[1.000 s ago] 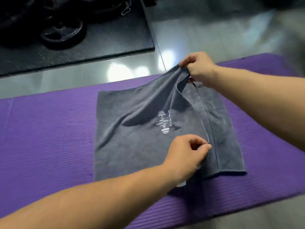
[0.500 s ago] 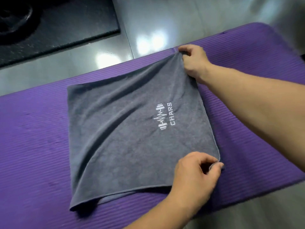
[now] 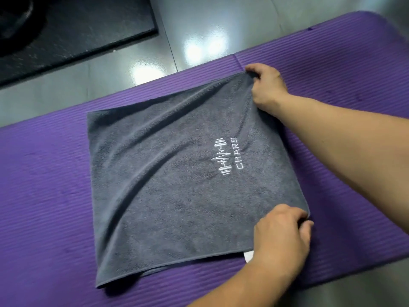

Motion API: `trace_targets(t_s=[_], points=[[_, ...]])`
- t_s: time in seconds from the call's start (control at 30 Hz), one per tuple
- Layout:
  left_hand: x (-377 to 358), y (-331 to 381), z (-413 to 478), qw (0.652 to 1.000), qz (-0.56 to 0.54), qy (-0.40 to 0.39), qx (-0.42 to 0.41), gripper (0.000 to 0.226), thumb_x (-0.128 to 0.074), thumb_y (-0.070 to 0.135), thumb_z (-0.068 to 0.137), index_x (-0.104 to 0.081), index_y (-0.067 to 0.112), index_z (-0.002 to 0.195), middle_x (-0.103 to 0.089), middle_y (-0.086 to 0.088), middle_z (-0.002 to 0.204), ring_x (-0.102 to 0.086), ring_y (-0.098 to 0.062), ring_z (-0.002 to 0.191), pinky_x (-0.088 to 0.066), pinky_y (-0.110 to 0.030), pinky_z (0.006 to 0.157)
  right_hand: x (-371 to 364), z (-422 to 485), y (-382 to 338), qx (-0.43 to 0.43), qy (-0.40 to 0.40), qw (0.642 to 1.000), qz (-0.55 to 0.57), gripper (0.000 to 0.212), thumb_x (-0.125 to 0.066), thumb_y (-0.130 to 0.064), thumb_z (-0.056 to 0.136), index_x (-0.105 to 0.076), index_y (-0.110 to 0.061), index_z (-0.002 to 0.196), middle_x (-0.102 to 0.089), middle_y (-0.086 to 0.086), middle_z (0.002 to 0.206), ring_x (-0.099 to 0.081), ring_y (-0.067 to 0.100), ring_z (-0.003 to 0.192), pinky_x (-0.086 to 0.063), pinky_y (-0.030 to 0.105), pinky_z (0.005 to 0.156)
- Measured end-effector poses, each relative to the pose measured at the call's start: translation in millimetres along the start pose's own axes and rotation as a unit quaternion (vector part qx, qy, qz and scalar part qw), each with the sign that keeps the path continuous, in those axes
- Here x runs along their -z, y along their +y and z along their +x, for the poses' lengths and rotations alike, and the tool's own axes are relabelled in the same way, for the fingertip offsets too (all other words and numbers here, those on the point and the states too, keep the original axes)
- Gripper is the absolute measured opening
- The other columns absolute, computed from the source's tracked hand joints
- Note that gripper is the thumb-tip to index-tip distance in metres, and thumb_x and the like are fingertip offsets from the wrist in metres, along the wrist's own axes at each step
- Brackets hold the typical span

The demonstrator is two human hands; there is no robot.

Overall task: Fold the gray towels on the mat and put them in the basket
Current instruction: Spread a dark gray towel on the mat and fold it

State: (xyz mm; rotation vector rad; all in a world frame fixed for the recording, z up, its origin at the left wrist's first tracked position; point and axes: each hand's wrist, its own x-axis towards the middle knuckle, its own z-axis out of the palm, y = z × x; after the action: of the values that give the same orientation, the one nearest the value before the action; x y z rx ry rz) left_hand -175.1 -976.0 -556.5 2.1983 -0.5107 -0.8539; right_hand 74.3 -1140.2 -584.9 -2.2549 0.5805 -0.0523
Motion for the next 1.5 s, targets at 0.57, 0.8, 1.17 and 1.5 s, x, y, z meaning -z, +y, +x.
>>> trace_targets(t_s=[0.57, 0.8, 1.17, 1.5], points=[[364.9, -218.4, 102.4, 0.882, 0.281, 0.286, 0.249, 0.040, -0.055, 0.026, 0.096, -0.058, 0.023, 0.135, -0.047, -0.023, 0.138, -0.042, -0.045, 0.130, -0.040, -0.055, 0.107, -24.7, -8.9, 19.3, 0.053, 0.111, 0.979, -0.164, 0.038, -0.051, -0.028, 0.100, -0.058, -0.029, 0.138, -0.050, 0.011, 0.130, -0.045, 0.038, 0.117, -0.038, 0.047, 0.102], [392.1, -239.6, 107.0, 0.897, 0.203, 0.302, 0.252, 0.021, -0.065, 0.028, 0.096, -0.071, 0.011, 0.106, -0.070, -0.022, 0.114, -0.062, -0.041, 0.110, -0.048, -0.043, 0.093, -25.0, -4.3, 17.3, 0.010, 0.098, 0.978, -0.186, 0.051, -0.051, -0.037, 0.101, -0.043, -0.023, 0.149, -0.043, 0.013, 0.138, -0.040, 0.037, 0.126, -0.034, 0.049, 0.107], [376.9, -239.0, 95.7, 0.872, 0.067, 0.391, 0.286, 0.044, -0.059, 0.032, 0.097, -0.046, 0.006, 0.130, -0.055, -0.025, 0.131, -0.055, -0.042, 0.117, -0.043, -0.044, 0.096, -25.1, -1.1, 16.7, -0.005, 0.083, 0.974, -0.212, 0.049, -0.046, -0.040, 0.103, -0.046, -0.019, 0.147, -0.039, 0.013, 0.142, -0.038, 0.037, 0.129, -0.031, 0.049, 0.111], [252.4, -248.3, -53.6, 0.882, 0.027, 0.349, 0.315, 0.046, -0.050, 0.049, 0.099, -0.058, 0.008, 0.078, -0.064, -0.016, 0.077, -0.062, -0.040, 0.081, -0.039, -0.042, 0.067, 5.2, -18.5, 1.3, -0.052, -0.011, 0.997, -0.064, 0.080, -0.068, -0.047, 0.082, -0.043, -0.013, 0.150, -0.046, 0.015, 0.146, -0.049, 0.028, 0.129, -0.036, 0.037, 0.116]])
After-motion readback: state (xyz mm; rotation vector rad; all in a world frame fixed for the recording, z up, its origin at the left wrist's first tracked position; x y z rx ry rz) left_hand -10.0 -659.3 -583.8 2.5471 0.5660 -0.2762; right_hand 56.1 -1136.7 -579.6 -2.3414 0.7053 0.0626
